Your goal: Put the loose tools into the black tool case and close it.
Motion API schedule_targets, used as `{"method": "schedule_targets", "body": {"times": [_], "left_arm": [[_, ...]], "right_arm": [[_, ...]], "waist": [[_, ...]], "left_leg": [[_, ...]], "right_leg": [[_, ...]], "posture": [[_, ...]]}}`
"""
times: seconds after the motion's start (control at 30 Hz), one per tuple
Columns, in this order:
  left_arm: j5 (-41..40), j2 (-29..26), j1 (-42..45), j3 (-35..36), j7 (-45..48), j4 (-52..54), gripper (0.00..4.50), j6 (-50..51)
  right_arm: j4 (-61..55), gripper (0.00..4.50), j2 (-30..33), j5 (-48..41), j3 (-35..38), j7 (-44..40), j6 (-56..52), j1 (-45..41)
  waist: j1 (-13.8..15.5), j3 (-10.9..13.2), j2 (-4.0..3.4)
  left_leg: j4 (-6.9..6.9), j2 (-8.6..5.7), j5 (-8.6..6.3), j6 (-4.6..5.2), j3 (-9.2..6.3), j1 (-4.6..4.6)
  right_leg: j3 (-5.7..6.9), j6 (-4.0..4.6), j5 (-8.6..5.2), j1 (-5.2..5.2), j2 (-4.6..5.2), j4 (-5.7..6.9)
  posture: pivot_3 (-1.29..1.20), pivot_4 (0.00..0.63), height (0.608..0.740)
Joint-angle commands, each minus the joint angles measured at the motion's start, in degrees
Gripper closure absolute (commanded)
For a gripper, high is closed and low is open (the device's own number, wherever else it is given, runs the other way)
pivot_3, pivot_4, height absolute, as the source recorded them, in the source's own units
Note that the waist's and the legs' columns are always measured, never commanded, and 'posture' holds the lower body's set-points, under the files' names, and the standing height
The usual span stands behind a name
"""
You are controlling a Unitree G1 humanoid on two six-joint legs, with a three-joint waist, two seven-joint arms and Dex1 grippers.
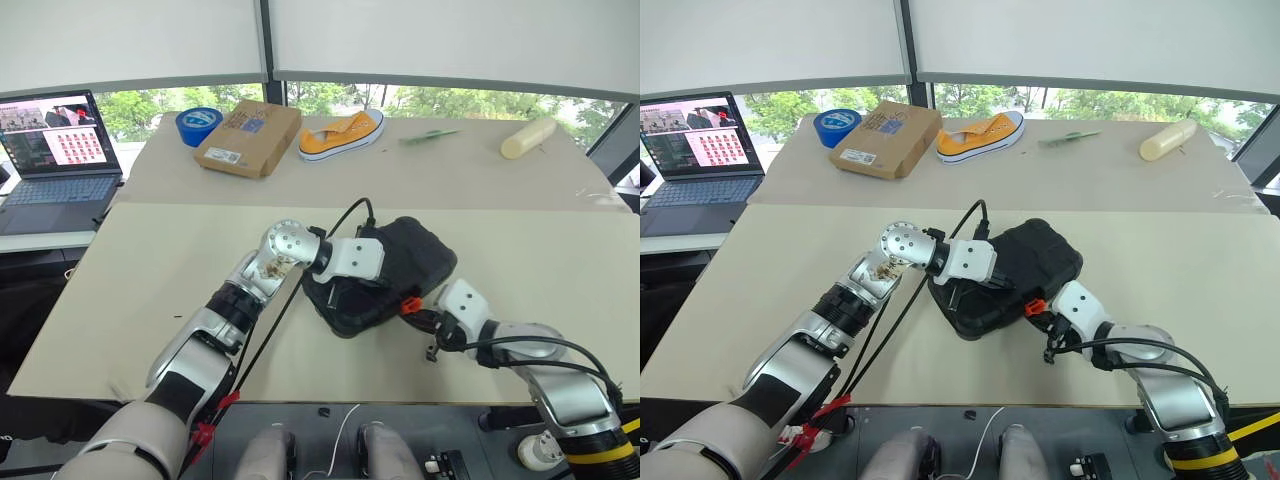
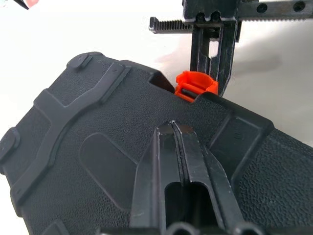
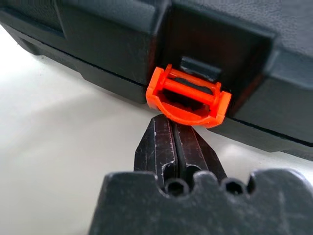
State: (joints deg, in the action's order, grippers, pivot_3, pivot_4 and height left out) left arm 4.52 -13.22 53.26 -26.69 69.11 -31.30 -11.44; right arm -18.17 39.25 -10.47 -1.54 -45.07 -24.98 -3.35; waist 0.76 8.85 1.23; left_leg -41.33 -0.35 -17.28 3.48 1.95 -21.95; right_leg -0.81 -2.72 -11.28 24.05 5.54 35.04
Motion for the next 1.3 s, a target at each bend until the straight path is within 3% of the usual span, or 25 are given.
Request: {"method": "schedule_targets", "body": {"times": [0.03,0.47,0.6,0.63,0.77,0.8,0.83,0.93,1.07,1.17,1.3], "left_arm": [[4.2,0.0,-1.9,-3.4,-0.3,-3.5,4.46,-1.2],[4.9,-0.1,-2.1,-2.7,-0.8,-4.6,4.46,-1.3],[2.6,-1.5,-2.2,0.0,-0.6,-3.0,4.46,2.0],[1.0,-2.3,-2.4,1.6,-0.1,-1.7,4.49,4.7],[-4.9,-7.5,-4.4,7.2,2.7,5.3,3.35,14.7],[-7.1,-9.8,-5.4,9.2,3.7,8.2,2.76,18.4],[-9.7,-12.4,-6.5,11.5,4.9,11.2,2.62,22.5],[-18.4,-20.3,-10.8,18.1,9.5,20.4,1.6,33.2],[-28.5,-36.7,-21.1,29.5,13.4,33.6,0.18,48.6],[-33.3,-42.7,-28.4,37.0,11.8,39.1,0.02,54.9],[-36.9,-44.9,-35.6,44.1,8.8,45.4,0.02,57.9]], "right_arm": [[-6.1,4.5,1.1,-2.1,5.5,0.6,2.5,-1.3],[-5.7,4.5,-0.6,-4.8,5.8,0.5,-0.6,-4.3],[-6.0,4.5,1.9,-7.2,8.0,-1.9,-1.8,-3.8],[-6.1,4.21,3.0,-8.7,9.4,-3.2,-2.6,-3.4],[-7.2,3.12,8.4,-16.5,15.2,-10.1,-5.7,-1.8],[-7.1,2.58,10.3,-18.9,17.3,-12.7,-6.7,-1.3],[-6.9,2.46,12.2,-21.2,19.6,-15.3,-7.6,-0.5],[-4.8,1.43,16.9,-27.2,26.0,-21.9,-10.4,1.0],[4.3,0.07,24.3,-31.8,33.1,-28.4,-15.3,-0.5],[8.0,0.0,27.2,-32.5,34.9,-33.1,-15.2,0.3],[9.5,0.0,27.2,-32.7,34.0,-34.7,-14.6,0.1]], "waist": [[-0.1,0.0,-0.02],[-0.1,-0.5,-0.15],[0.0,-0.5,-0.16],[0.0,-0.5,-0.16],[-0.9,-0.5,-0.16],[-1.2,-0.5,-0.17],[-1.4,-0.5,-0.17],[-1.8,-0.4,-0.25],[-2.0,-0.3,-0.21],[-1.0,-0.2,-0.22],[0.1,-0.2,-0.2]], "left_leg": [[0.01,0.0,0.0,0.0,0.0,0.01],[0.06,0.06,-0.01,0.01,0.0,0.11],[0.03,0.06,-0.01,0.02,0.0,0.07],[0.03,0.05,-0.01,0.02,0.01,0.06],[0.09,0.16,-0.01,0.02,0.03,-0.02],[0.19,0.2,-0.01,0.02,0.04,0.01],[0.35,0.22,-0.01,0.02,0.03,0.09],[0.51,0.27,-0.01,0.02,0.02,0.08],[0.55,0.35,-0.01,0.01,0.02,-0.11],[0.55,0.31,-0.03,0.02,0.04,-0.04],[0.49,0.17,-0.04,0.0,0.04,-0.05]], "right_leg": [[0.0,0.0,0.0,-0.01,0.0,0.0],[-0.01,0.0,0.0,-0.08,-0.1,-0.05],[-0.01,0.0,0.0,-0.08,-0.07,-0.07],[-0.03,0.0,0.0,-0.08,-0.05,-0.07],[-0.07,0.02,-0.01,0.12,-0.15,-0.02],[-0.1,0.06,-0.03,0.15,-0.23,-0.02],[-0.09,0.09,-0.04,0.12,-0.26,0.0],[-0.09,0.15,-0.08,0.21,-0.29,0.02],[-0.08,0.16,-0.08,0.4,-0.25,0.06],[0.0,0.11,-0.11,0.24,-0.1,-0.07],[0.09,0.04,-0.15,0.16,0.18,-0.18]], "posture": [[0.0,0.15,0.735],[0.0,0.15,0.735],[0.0,0.15,0.735],[0.0,0.15,0.735],[0.0,0.15,0.735],[0.0,0.15,0.735],[0.0,0.15,0.735],[0.0,0.15,0.735],[0.0,0.15,0.735],[0.0,0.15,0.735],[0.0,0.15,0.735]]}}
